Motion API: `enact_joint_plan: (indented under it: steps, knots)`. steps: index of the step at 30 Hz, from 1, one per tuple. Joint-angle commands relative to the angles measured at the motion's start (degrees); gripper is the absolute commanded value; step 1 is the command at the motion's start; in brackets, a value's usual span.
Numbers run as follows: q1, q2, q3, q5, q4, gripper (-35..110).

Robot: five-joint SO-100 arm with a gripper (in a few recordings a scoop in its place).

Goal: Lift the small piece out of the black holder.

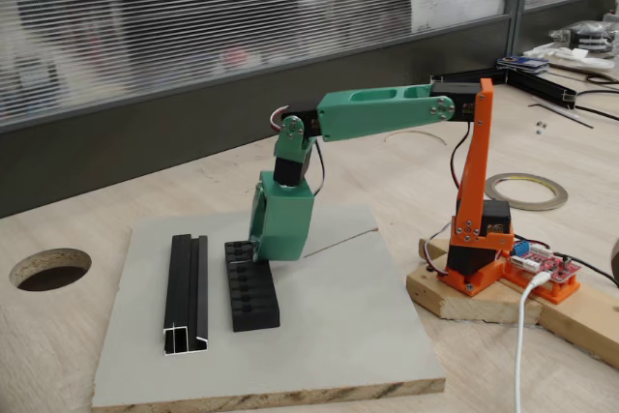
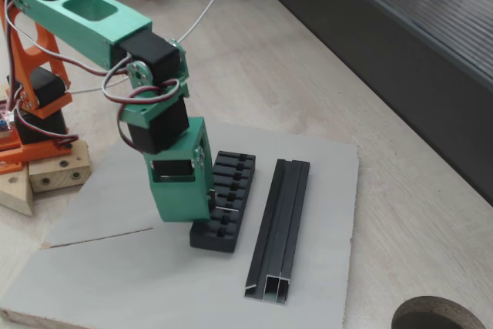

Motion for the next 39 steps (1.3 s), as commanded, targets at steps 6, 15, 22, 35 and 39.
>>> enact_joint_plan:
  steps: [6,15,22,35,39]
  knots:
    - [-1.67,0.53,-0.44,0.35,0.7,34]
    - [-1.67,1.23,-0.62,0.35,0.7,34]
    - [-1.67,1.41,-0.97,0.53,0.7,34]
    - [-1.67,1.58,-1.05,0.88,0.7,34]
    - [-1.67,1.58,-1.05,0.88,0.7,34]
